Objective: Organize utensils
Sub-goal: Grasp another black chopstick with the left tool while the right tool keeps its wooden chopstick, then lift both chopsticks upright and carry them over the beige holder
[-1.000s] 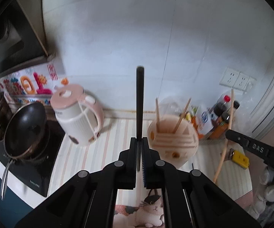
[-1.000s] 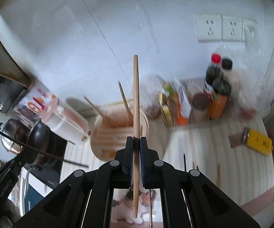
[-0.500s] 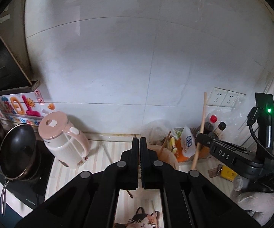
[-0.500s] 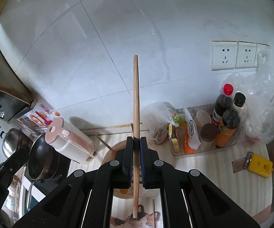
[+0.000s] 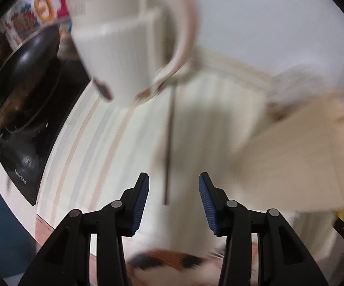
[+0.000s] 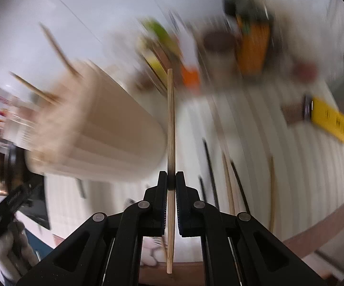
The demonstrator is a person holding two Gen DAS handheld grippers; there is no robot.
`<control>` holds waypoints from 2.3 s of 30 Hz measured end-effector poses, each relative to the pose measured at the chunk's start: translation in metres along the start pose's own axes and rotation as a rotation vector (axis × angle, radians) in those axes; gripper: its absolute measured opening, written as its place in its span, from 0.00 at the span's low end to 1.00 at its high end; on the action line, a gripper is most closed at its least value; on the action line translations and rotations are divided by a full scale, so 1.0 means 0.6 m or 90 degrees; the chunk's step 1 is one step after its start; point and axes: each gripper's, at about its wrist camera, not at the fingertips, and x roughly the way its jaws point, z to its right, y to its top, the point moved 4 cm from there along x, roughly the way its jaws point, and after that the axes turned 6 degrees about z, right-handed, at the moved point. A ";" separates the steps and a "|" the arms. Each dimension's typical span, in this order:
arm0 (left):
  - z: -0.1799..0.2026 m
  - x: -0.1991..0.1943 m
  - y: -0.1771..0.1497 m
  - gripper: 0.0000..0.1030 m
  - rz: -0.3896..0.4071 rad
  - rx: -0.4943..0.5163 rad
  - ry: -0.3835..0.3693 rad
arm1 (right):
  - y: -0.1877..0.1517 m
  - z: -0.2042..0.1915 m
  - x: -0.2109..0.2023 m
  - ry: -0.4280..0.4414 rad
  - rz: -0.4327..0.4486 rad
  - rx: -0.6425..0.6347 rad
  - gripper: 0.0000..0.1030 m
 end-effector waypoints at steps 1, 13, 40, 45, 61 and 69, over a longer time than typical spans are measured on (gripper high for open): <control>-0.012 0.028 0.001 0.39 -0.013 -0.002 0.018 | -0.009 0.006 0.018 -0.013 -0.015 0.002 0.07; -0.002 0.169 -0.014 0.04 -0.090 0.064 0.043 | -0.055 0.017 0.125 -0.100 -0.089 -0.004 0.07; 0.077 0.100 -0.181 0.03 -0.127 0.118 0.021 | -0.112 -0.021 0.148 -0.071 -0.130 -0.069 0.07; 0.073 0.005 -0.158 0.03 -0.050 0.113 -0.008 | -0.093 -0.012 0.110 -0.048 -0.090 -0.074 0.07; 0.084 -0.156 -0.114 0.03 0.112 0.115 -0.039 | -0.040 -0.038 -0.024 -0.009 0.054 -0.090 0.07; 0.094 -0.261 -0.054 0.03 0.208 0.111 -0.063 | 0.009 -0.063 -0.095 0.025 0.128 -0.083 0.07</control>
